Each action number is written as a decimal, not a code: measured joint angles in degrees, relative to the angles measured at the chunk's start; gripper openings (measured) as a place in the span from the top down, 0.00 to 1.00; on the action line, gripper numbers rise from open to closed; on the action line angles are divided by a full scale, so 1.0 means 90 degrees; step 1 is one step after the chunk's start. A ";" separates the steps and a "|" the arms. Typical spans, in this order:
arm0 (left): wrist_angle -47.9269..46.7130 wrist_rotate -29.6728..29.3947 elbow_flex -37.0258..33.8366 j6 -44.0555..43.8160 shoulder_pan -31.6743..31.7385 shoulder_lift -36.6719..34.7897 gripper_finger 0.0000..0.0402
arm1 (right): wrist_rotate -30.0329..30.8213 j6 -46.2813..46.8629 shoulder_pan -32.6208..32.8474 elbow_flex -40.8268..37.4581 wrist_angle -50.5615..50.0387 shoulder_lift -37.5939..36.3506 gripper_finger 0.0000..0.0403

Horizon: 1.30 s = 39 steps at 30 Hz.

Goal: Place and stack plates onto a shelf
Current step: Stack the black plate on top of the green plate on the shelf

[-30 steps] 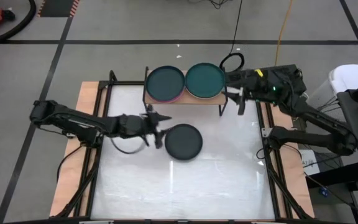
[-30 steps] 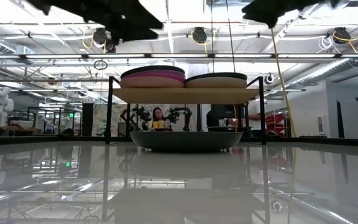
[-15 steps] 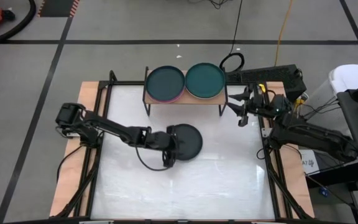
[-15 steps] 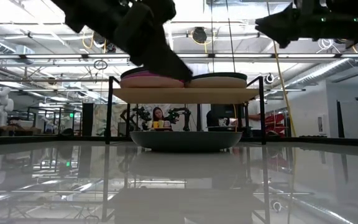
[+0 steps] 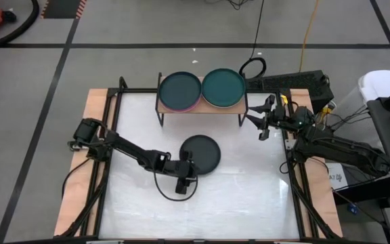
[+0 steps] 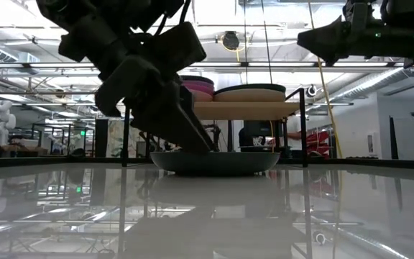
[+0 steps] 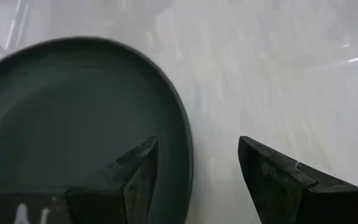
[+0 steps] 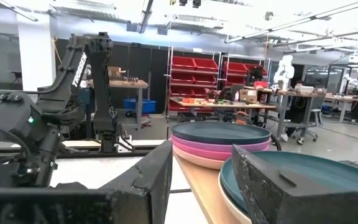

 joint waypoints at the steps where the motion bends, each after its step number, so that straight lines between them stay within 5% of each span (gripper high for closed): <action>1: -0.0038 -0.0117 0.0000 0.0000 -0.0018 0.0009 0.43 | 0.0000 0.0000 0.0000 0.0000 0.0013 0.0000 0.64; 5: -0.0378 -0.0641 0.0000 0.0056 -0.0058 0.0004 0.52 | 0.0000 -0.0001 0.0000 0.0000 0.0019 0.0000 0.64; 13: -0.0728 -0.0256 0.0003 0.0322 0.0004 -0.0007 0.96 | 0.0000 -0.0002 0.0000 0.0000 0.0019 0.0002 0.64; 39: 0.0462 -0.0396 -0.0006 0.0148 0.0153 -0.0383 0.89 | 0.0000 0.0181 -0.0002 0.0000 -0.0080 0.0005 0.64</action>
